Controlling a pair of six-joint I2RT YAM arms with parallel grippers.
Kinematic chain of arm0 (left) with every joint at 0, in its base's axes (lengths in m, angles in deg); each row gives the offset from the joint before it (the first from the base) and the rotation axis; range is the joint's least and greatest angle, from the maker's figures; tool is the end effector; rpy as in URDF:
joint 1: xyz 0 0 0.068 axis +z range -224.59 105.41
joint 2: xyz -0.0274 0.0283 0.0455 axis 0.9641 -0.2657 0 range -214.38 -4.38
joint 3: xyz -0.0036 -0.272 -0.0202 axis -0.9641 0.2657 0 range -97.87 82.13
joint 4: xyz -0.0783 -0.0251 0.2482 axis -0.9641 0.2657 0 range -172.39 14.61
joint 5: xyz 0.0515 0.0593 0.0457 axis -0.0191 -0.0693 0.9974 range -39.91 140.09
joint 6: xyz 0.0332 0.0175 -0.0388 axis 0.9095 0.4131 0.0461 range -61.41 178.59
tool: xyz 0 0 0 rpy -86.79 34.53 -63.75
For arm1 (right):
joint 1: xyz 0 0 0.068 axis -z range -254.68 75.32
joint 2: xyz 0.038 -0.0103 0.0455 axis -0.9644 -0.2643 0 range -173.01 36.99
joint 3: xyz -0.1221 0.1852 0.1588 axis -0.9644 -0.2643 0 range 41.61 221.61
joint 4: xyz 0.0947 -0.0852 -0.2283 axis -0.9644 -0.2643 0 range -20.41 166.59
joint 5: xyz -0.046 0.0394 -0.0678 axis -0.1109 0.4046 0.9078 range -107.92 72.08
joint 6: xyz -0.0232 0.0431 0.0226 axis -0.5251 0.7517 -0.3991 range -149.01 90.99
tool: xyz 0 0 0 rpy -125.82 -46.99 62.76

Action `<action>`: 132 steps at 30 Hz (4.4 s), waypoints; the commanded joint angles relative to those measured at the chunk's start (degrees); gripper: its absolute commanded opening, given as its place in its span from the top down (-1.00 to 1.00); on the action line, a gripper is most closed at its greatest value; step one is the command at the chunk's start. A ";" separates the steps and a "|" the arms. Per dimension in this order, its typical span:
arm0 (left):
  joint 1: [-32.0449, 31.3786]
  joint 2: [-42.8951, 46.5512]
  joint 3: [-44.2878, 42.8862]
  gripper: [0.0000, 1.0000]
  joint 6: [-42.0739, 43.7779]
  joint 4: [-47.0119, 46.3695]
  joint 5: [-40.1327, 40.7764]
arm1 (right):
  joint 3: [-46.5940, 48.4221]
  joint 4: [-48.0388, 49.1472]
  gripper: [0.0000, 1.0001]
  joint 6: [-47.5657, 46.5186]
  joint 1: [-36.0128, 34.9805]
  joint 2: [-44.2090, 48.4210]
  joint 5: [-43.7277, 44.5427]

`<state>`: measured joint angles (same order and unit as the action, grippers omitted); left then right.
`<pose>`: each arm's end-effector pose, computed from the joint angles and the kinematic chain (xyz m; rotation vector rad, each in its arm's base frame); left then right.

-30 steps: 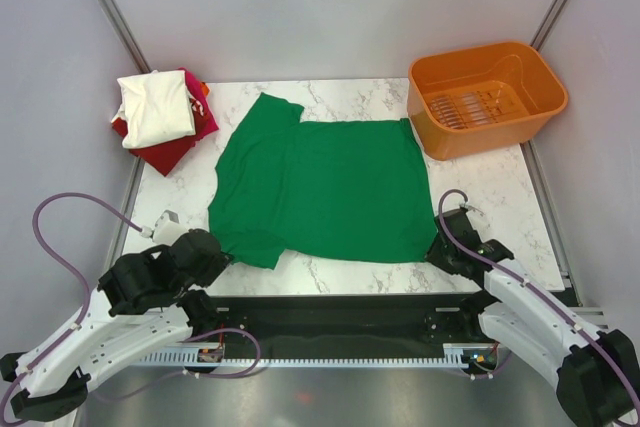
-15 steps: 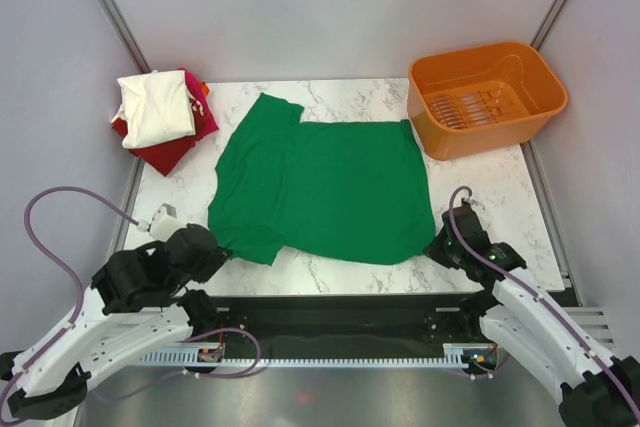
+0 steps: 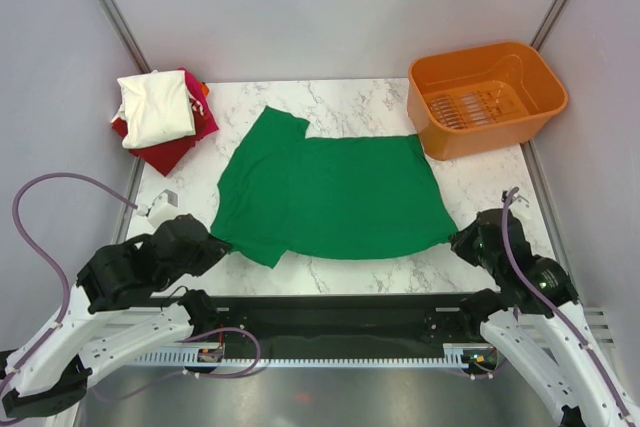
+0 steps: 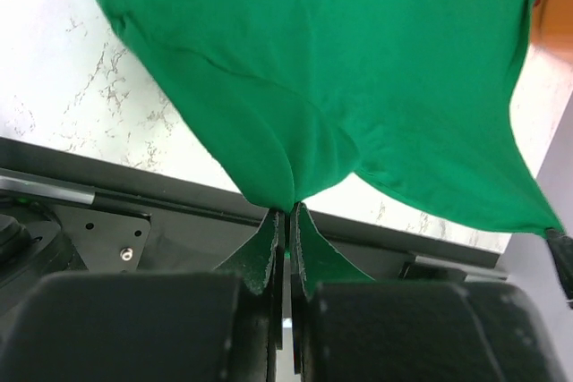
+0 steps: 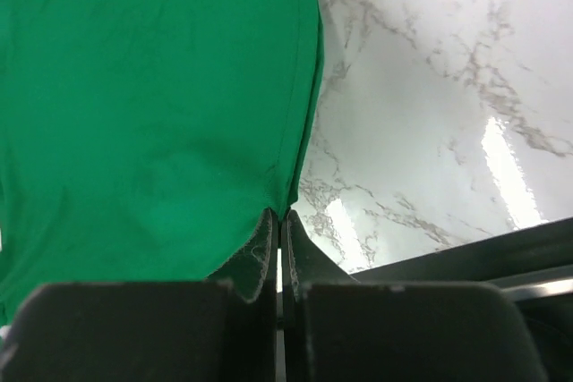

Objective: Fold and stack the t-shirts
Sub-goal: Fold the tshirt

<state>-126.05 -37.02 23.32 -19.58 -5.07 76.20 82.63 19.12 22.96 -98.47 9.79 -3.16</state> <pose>0.0481 -0.0352 0.3352 -0.7461 2.2917 -0.5296 0.0834 0.0268 0.2761 0.6917 2.2261 0.3738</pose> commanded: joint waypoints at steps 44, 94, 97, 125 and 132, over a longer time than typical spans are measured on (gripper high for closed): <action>23.69 -50.05 -23.28 0.95 52.06 -24.23 -10.46 | 16.47 26.18 1.00 -17.42 8.76 -44.86 3.43; 39.60 -28.88 18.73 -0.99 30.62 -34.69 -19.19 | -4.80 29.78 -0.86 -20.94 18.17 -34.75 -18.63; 39.77 -29.41 18.73 -0.98 29.92 -36.36 -16.45 | -5.15 31.19 -0.85 -20.76 18.17 -35.99 -18.89; 42.06 -44.61 17.94 0.95 31.94 -45.50 -7.47 | -6.64 36.56 -0.57 -17.96 19.31 -44.43 -19.34; 41.97 -44.61 18.55 0.96 32.03 -45.77 -9.06 | -10.69 34.28 -0.31 -16.98 19.31 -38.46 -15.64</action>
<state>-84.39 -82.94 41.82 11.87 -48.76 66.47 72.66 53.76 5.08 -79.32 -31.02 -20.69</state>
